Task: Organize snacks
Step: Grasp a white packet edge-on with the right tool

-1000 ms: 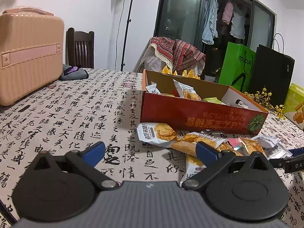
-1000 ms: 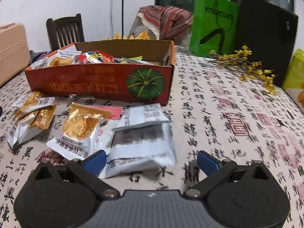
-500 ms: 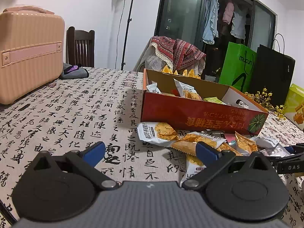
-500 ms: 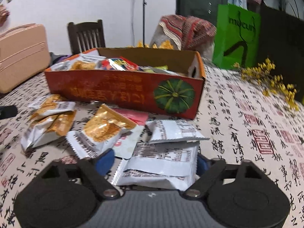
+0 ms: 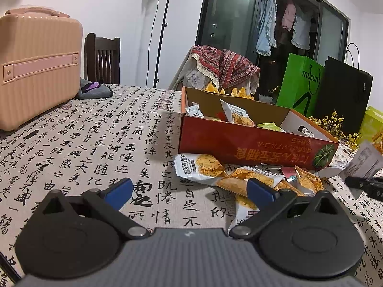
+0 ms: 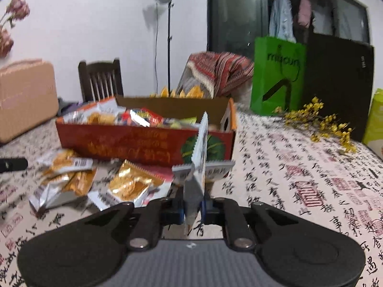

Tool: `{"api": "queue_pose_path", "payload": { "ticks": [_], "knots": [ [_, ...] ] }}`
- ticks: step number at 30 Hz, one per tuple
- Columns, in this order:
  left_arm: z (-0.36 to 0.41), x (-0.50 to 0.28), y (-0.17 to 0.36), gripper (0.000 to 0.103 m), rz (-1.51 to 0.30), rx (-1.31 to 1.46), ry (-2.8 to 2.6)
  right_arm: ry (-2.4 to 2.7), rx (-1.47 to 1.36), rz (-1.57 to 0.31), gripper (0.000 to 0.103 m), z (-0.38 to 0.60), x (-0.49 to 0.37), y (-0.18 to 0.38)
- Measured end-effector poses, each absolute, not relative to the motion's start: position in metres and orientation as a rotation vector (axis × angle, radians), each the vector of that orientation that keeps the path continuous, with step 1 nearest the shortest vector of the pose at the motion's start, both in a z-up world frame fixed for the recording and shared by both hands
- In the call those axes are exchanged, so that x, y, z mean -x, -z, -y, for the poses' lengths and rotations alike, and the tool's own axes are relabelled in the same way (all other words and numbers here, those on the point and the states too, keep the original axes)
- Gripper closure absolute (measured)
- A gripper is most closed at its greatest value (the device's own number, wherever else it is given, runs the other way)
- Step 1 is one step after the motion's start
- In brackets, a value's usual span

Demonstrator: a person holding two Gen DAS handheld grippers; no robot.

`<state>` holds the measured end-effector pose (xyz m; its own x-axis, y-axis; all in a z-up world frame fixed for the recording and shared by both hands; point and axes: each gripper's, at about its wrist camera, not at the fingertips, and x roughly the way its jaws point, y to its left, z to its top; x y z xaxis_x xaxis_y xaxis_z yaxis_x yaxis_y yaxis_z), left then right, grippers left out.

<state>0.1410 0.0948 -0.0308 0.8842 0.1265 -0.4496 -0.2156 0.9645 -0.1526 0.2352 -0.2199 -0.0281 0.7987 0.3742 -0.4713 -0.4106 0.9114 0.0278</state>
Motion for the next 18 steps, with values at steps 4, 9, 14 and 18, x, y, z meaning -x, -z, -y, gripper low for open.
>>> {"api": "queue_pose_path", "payload": {
  "ticks": [4, 9, 14, 18],
  "knots": [
    [-0.095, -0.141, 0.031, 0.000, -0.454, 0.204, -0.184, -0.409, 0.035, -0.432, 0.091, 0.229, -0.229, 0.024],
    [-0.095, -0.142, 0.031, 0.000, -0.456, 0.204, -0.185, -0.405, 0.012, -0.404, 0.091, 0.233, -0.225, 0.022],
    [-0.095, -0.143, 0.032, 0.000, -0.457, 0.204, -0.189, -0.397, -0.012, -0.396, 0.091, 0.238, -0.225, 0.022],
    [-0.094, -0.145, 0.031, 0.000, -0.471, 0.193, -0.211, -0.395, -0.045, -0.394, 0.091, 0.243, -0.225, 0.022]
  ]
}}
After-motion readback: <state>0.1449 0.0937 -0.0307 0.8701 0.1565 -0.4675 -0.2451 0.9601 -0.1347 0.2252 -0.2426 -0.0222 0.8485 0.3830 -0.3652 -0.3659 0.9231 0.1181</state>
